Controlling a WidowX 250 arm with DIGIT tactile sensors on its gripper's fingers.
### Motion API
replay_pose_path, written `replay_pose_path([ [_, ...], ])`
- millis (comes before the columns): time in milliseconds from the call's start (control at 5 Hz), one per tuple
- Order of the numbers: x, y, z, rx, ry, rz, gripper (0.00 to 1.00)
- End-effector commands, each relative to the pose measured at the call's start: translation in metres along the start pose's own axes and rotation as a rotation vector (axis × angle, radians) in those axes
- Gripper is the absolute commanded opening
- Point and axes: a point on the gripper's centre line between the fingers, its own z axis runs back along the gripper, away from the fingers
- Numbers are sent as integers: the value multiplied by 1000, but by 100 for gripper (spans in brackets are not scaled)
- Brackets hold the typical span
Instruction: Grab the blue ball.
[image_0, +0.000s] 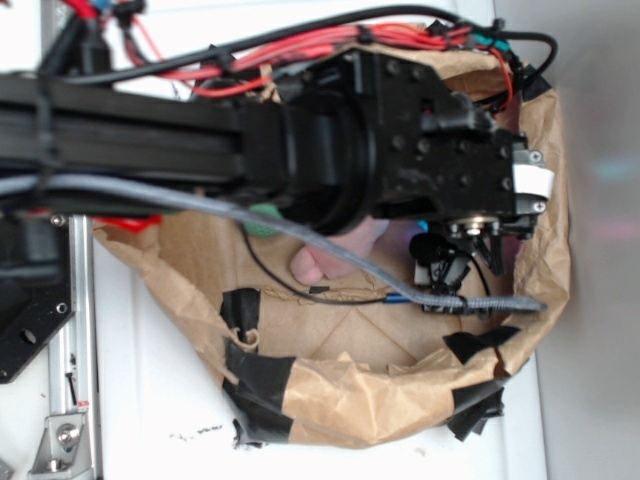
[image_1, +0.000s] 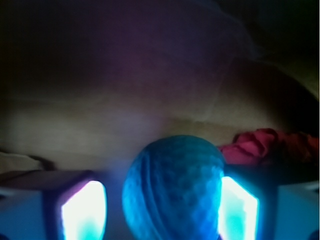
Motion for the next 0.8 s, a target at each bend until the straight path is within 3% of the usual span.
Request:
replay_pose_path([
  [0,-1,7,38,1,-19,13,0],
  [200,-20,17,92,53,8,70,0],
  [400,-44,-5,143,-160,-24,271,30],
  [600,-60,-5,174,-99,28,297,0],
])
